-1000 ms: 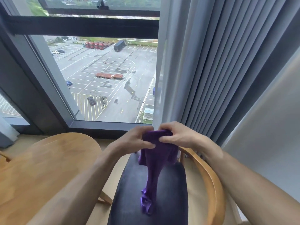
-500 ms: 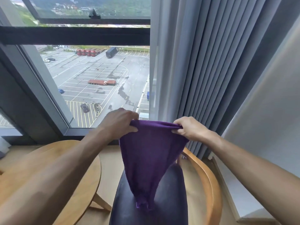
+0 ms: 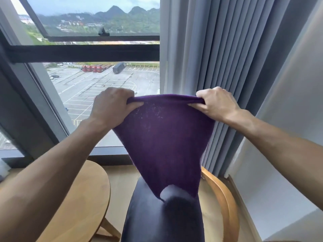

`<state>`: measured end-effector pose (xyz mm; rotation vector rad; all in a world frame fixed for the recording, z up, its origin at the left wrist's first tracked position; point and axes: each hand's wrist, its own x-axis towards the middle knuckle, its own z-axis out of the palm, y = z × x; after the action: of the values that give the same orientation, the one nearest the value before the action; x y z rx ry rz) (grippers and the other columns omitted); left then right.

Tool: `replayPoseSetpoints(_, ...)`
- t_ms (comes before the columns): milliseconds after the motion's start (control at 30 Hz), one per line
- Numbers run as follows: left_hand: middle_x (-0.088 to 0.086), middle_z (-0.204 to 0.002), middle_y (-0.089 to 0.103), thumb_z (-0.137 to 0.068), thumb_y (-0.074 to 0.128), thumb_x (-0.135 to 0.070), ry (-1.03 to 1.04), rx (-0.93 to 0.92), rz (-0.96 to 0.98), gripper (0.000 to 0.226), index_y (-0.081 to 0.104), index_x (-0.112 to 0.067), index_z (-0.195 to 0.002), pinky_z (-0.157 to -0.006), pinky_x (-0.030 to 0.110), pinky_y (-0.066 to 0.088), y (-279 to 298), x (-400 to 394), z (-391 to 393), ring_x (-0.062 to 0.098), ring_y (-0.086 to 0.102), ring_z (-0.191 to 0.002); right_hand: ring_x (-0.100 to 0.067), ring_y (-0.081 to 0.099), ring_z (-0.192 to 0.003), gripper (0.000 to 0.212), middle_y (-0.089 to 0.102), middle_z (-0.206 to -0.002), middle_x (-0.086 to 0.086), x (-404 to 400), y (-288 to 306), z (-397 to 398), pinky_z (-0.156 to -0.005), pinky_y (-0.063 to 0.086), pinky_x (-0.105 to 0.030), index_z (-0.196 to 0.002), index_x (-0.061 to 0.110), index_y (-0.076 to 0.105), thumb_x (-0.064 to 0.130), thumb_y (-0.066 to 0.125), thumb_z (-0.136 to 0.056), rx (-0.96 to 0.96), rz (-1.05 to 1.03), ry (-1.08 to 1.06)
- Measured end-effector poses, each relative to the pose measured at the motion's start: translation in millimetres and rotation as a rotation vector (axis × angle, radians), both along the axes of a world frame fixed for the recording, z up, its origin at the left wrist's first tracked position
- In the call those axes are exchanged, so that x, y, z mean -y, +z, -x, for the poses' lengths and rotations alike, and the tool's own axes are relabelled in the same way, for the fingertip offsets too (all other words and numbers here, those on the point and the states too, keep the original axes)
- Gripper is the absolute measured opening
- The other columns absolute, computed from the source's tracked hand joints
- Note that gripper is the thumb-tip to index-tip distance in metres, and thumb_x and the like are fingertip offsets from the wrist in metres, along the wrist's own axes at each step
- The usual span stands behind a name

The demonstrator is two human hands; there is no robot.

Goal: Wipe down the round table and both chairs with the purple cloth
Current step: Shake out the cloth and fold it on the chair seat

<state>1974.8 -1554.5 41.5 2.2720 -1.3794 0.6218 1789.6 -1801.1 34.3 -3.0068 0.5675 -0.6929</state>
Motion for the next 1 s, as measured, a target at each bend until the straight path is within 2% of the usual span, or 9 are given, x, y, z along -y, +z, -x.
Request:
replayPoseSetpoints(67, 0.006, -0.071, 0.061, -0.092, 0.052, -0.06, 0.037, 0.088, 0.006, 0.049, 0.054, -0.017, -0.069, -0.068, 0.042, 0.05, 18, 1, 2, 0.034, 0.059, -0.074, -0.023, 0.054, -0.064, 0.052, 0.049, -0.06, 0.009, 3, 23, 4, -0.063, 0.039, -0.032, -0.06, 0.026, 0.042, 0.072, 0.054, -0.083, 0.047, 0.018, 0.009)
replayPoseSetpoints(133, 0.009, -0.075, 0.062, -0.089, 0.045, -0.069, 0.069, 0.157, 0.029, 0.054, 0.05, -0.019, -0.069, -0.066, 0.039, 0.046, 33, 0, 3, 0.035, 0.061, -0.076, -0.023, 0.057, -0.067, 0.052, 0.053, -0.061, 0.007, 6, 45, 9, -0.064, 0.039, -0.032, -0.061, 0.026, 0.046, 0.074, 0.055, -0.08, 0.059, 0.067, 0.004)
replayPoseSetpoints(267, 0.005, -0.067, 0.054, -0.084, 0.042, -0.076, 0.103, 0.235, 0.07, 0.061, 0.046, -0.019, -0.064, -0.061, 0.036, 0.039, 57, -5, 5, 0.035, 0.06, -0.07, -0.021, 0.059, -0.075, 0.051, 0.063, -0.072, 0.006, 4, 79, 24, -0.066, 0.041, -0.033, -0.08, 0.03, 0.067, 0.079, 0.05, -0.08, 0.015, 0.224, -0.031)
replayPoseSetpoints(400, 0.006, -0.066, 0.055, -0.079, 0.035, -0.082, 0.118, 0.239, 0.102, 0.065, 0.037, -0.019, -0.06, -0.062, 0.036, 0.034, 69, -9, 12, 0.032, 0.05, -0.066, -0.019, 0.063, -0.075, 0.049, 0.068, -0.075, 0.004, 2, 102, 39, -0.069, 0.053, -0.038, -0.087, 0.029, 0.072, 0.074, 0.053, -0.081, -0.078, 0.178, 0.018)
replayPoseSetpoints(500, 0.006, -0.068, 0.057, -0.078, 0.036, -0.082, 0.115, 0.243, 0.1, 0.066, 0.042, -0.019, -0.063, -0.062, 0.036, 0.034, 72, -14, 15, 0.031, 0.051, -0.067, -0.02, 0.064, -0.067, 0.042, 0.065, -0.066, 0.002, 3, 108, 50, -0.064, 0.052, -0.039, -0.074, 0.029, 0.065, 0.07, 0.058, -0.081, -0.11, 0.095, 0.06)
replayPoseSetpoints(633, 0.002, -0.069, 0.055, -0.073, 0.04, -0.084, 0.088, 0.204, 0.048, 0.064, 0.044, -0.02, -0.068, -0.063, 0.036, 0.038, 78, -24, 17, 0.029, 0.051, -0.068, -0.02, 0.055, -0.061, 0.053, 0.054, -0.06, 0.002, 2, 109, 59, -0.055, 0.035, -0.033, -0.061, 0.023, 0.044, 0.07, 0.061, -0.079, -0.048, 0.134, 0.053)
replayPoseSetpoints(800, -0.004, -0.068, 0.054, -0.066, 0.049, -0.087, -0.006, 0.026, -0.025, 0.062, 0.043, -0.025, -0.072, -0.061, 0.036, 0.038, 85, -35, 16, 0.021, 0.052, -0.063, -0.011, 0.046, -0.054, 0.052, 0.048, -0.056, 0.006, -8, 115, 69, -0.053, 0.038, -0.028, -0.063, 0.02, 0.047, 0.064, 0.068, -0.078, -0.047, -0.047, 0.124)
replayPoseSetpoints(867, -0.005, -0.069, 0.054, -0.076, 0.047, -0.083, -0.034, 0.0, -0.022, 0.056, 0.043, -0.027, -0.076, -0.06, 0.036, 0.039, 84, -37, 13, 0.017, 0.052, -0.064, -0.009, 0.048, -0.057, 0.045, 0.051, -0.059, 0.007, -13, 115, 70, -0.055, 0.039, -0.026, -0.066, 0.02, 0.051, 0.058, 0.066, -0.085, -0.055, -0.078, 0.144)
replayPoseSetpoints(1000, -0.008, -0.072, 0.053, -0.095, 0.051, -0.056, -0.092, 0.018, 0.011, 0.028, 0.047, -0.03, -0.084, -0.061, 0.035, 0.036, 73, -39, 9, 0.027, 0.053, -0.071, -0.011, 0.05, -0.061, 0.034, 0.054, -0.064, 0.003, -27, 107, 67, -0.058, 0.04, -0.026, -0.068, 0.022, 0.056, 0.045, 0.061, -0.093, -0.064, -0.107, 0.123)
